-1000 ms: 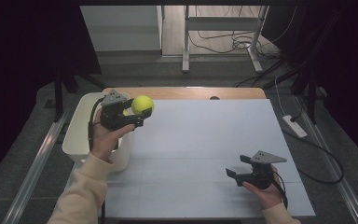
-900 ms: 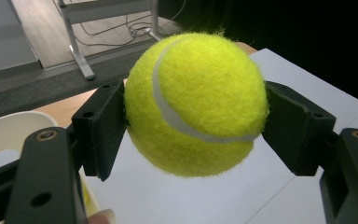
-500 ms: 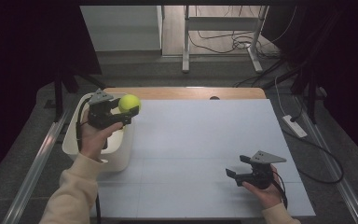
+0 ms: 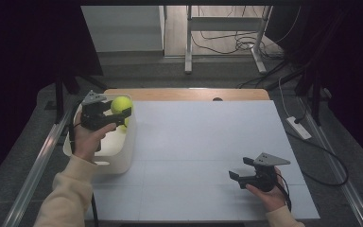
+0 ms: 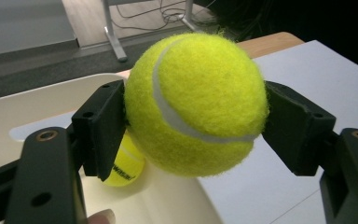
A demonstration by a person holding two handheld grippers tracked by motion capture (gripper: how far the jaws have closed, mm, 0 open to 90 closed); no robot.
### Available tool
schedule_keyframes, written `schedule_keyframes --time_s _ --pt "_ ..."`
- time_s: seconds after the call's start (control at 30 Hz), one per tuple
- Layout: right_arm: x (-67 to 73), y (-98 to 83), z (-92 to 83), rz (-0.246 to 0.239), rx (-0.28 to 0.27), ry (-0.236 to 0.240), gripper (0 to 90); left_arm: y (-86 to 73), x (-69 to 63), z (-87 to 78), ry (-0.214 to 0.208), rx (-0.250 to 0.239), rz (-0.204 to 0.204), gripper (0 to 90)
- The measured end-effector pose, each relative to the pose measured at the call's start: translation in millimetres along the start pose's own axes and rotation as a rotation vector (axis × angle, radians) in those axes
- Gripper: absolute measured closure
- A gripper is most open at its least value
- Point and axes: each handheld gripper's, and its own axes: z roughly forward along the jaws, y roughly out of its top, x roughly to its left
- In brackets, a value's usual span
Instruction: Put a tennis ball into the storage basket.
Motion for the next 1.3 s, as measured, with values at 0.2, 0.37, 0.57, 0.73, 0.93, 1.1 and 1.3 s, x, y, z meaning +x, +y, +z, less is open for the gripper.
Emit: schedule_keyframes --time_s 0.2,0.37,0.57,0.73,0.93,1.1,1.3 --pt "-0.3 0.4 -0.5 -0.003 0.002 -0.003 14.6 -3.2 9.9 -2.1 0.03 0.025 -0.012 26.9" --pt "-0.4 0.4 -0.1 -0.001 -0.002 0.0 14.6 -3.9 16.1 -6.4 0.05 0.035 -0.012 26.9" --pt "0.2 0.6 0.4 0.0 -0.001 0.001 14.6 -6.3 24.4 -7.0 0.07 0.058 -0.02 26.9" --pt "0.1 0.6 0.5 0.001 0.0 0.0 14.6 -8.2 29.6 -6.4 0.083 0.085 -0.025 26.8" --pt "0.2 0.5 0.9 0.001 0.001 0.0 14.6 -8.9 31.6 -3.6 0.1 0.125 -0.012 26.8" --pt "0.3 0.5 1.3 -0.001 0.003 0.001 14.6 -9.0 32.7 -1.3 0.113 0.154 -0.002 26.8" --pt "0.1 0.4 1.3 0.0 0.003 0.002 14.6 -9.7 35.9 2.5 0.122 0.208 0.004 26.7"
